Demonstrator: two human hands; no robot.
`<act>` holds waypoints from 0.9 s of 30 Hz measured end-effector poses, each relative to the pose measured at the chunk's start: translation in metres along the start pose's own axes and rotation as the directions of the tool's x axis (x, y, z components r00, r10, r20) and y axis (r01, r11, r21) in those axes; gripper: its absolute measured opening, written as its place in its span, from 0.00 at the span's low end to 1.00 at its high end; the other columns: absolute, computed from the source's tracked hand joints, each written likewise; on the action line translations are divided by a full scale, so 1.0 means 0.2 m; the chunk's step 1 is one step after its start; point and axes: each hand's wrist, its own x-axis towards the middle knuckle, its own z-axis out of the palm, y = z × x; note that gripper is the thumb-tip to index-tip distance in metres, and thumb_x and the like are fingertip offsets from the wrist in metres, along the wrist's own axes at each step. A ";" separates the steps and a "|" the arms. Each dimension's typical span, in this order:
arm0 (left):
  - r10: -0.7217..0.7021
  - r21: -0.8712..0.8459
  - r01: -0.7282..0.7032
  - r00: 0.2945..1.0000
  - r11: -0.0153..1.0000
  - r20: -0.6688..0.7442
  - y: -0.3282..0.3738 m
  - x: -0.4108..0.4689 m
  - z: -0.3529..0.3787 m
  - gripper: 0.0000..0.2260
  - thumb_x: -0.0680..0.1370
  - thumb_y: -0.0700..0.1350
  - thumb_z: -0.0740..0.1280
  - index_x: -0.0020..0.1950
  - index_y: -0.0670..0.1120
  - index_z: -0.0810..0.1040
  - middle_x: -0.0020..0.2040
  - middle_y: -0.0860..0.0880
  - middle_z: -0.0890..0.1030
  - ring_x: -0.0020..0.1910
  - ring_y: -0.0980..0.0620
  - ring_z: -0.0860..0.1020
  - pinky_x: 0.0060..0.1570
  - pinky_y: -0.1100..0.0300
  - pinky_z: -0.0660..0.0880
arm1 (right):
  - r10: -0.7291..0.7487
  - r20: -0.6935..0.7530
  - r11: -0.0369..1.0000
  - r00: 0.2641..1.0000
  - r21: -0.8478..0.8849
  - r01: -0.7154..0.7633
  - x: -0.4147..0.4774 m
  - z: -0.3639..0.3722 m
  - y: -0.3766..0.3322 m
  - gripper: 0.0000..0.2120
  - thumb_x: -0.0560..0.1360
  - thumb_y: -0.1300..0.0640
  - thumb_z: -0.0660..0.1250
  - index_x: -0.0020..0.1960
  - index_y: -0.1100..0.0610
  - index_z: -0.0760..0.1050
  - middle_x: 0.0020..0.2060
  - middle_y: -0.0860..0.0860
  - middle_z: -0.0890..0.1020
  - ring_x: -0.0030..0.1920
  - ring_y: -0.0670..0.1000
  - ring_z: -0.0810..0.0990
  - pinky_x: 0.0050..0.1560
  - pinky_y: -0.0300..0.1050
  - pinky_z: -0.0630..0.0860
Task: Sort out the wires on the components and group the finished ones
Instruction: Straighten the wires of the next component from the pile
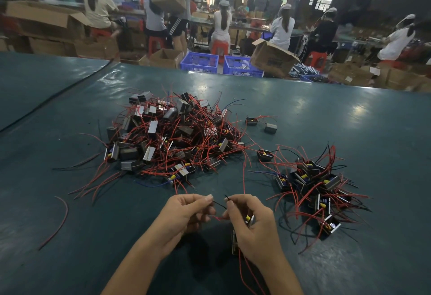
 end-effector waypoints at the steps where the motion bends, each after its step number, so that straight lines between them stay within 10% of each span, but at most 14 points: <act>1: 0.033 0.023 -0.033 0.999 0.999 -0.024 0.00 0.00 0.00 0.08 0.70 0.49 0.73 0.37 0.45 0.84 0.36 0.46 0.83 0.29 0.56 0.77 0.28 0.66 0.71 | -0.001 0.011 1.000 1.000 -0.004 0.001 0.00 0.00 0.00 0.04 0.76 0.44 0.64 0.49 0.39 0.77 0.36 0.40 0.82 0.39 0.49 0.81 0.45 0.58 0.77; 19: 0.529 0.425 -0.485 0.849 0.764 0.017 -0.05 0.01 0.01 0.02 0.74 0.45 0.73 0.41 0.51 0.84 0.36 0.50 0.84 0.34 0.53 0.82 0.35 0.62 0.77 | 0.105 -0.031 0.994 0.994 0.044 -0.103 0.00 0.02 0.00 0.07 0.74 0.55 0.69 0.49 0.46 0.83 0.38 0.43 0.84 0.40 0.48 0.82 0.40 0.37 0.76; 24: 0.803 0.654 -0.698 0.550 0.291 0.229 -0.07 0.02 -0.02 0.07 0.76 0.50 0.71 0.45 0.46 0.83 0.45 0.57 0.79 0.40 0.57 0.79 0.38 0.62 0.76 | 0.111 -0.049 0.994 0.993 0.030 -0.110 0.00 0.02 0.00 0.08 0.74 0.62 0.71 0.47 0.49 0.83 0.37 0.43 0.84 0.39 0.47 0.82 0.39 0.35 0.76; 27: 0.826 0.657 -0.716 0.504 0.236 0.252 -0.08 0.02 -0.03 0.07 0.77 0.50 0.68 0.46 0.47 0.82 0.54 0.56 0.78 0.43 0.60 0.79 0.37 0.62 0.77 | 0.104 -0.036 0.995 0.994 0.017 -0.103 0.00 0.01 0.00 0.08 0.74 0.64 0.72 0.45 0.51 0.83 0.36 0.44 0.83 0.39 0.48 0.82 0.39 0.36 0.76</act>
